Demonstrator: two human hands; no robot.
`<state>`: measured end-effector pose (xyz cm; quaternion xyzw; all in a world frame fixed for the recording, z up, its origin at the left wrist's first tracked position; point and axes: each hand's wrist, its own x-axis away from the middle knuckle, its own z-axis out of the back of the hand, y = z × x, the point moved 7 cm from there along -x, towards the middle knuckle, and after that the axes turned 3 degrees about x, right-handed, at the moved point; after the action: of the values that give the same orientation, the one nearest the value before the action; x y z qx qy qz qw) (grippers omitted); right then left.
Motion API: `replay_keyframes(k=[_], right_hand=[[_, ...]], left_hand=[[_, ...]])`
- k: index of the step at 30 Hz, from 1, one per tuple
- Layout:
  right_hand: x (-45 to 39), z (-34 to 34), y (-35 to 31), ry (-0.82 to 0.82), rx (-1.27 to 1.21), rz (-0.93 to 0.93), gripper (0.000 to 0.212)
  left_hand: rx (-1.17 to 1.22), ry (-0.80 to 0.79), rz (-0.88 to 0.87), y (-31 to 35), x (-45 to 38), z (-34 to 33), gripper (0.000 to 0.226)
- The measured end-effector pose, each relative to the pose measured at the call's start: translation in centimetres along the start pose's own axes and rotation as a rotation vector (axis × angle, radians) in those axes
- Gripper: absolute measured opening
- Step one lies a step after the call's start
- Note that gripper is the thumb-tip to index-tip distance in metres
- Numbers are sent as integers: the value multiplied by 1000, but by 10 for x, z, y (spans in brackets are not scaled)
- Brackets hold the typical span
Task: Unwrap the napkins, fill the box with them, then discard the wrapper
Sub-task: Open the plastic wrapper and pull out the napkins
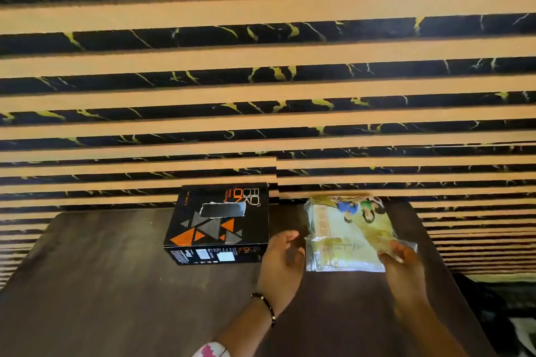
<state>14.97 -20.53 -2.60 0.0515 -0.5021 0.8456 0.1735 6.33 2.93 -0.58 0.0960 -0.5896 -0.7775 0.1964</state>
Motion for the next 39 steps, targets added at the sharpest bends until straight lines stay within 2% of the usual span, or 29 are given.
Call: replay_keyframes(k=[2, 5, 8, 12, 21, 24, 29, 32, 33, 39], right_hand=[[-5, 0, 0, 32, 141, -21, 40], [-5, -8, -6, -3, 240, -21, 53], [-3, -13, -4, -31, 291, 7, 57], [16, -14, 1, -55, 368, 67, 63], [111, 3, 43, -138, 493, 74, 74], [152, 12, 63, -183, 543, 139, 73], [205, 31, 94, -248, 574, 182, 72], [230, 46, 110, -242, 543, 161, 73], [237, 50, 115, -246, 540, 158, 73], [256, 66, 127, -280, 597, 245, 72]], left_hand=[[-47, -13, 15, -4, -8, -9, 36], [-44, -79, 54, -13, -14, -24, 41], [-13, -174, 73, -14, -10, -41, 41], [-67, -184, 61, -18, 11, -50, 46], [-72, -149, 96, -26, 105, -20, 44], [-66, -100, 92, -38, 142, -3, 42], [-6, -167, 141, -65, 198, 9, 63], [-2, -253, 153, -74, 229, 9, 30], [-20, -268, 153, -77, 239, 10, 27], [-210, -319, 80, -64, 260, 12, 36]])
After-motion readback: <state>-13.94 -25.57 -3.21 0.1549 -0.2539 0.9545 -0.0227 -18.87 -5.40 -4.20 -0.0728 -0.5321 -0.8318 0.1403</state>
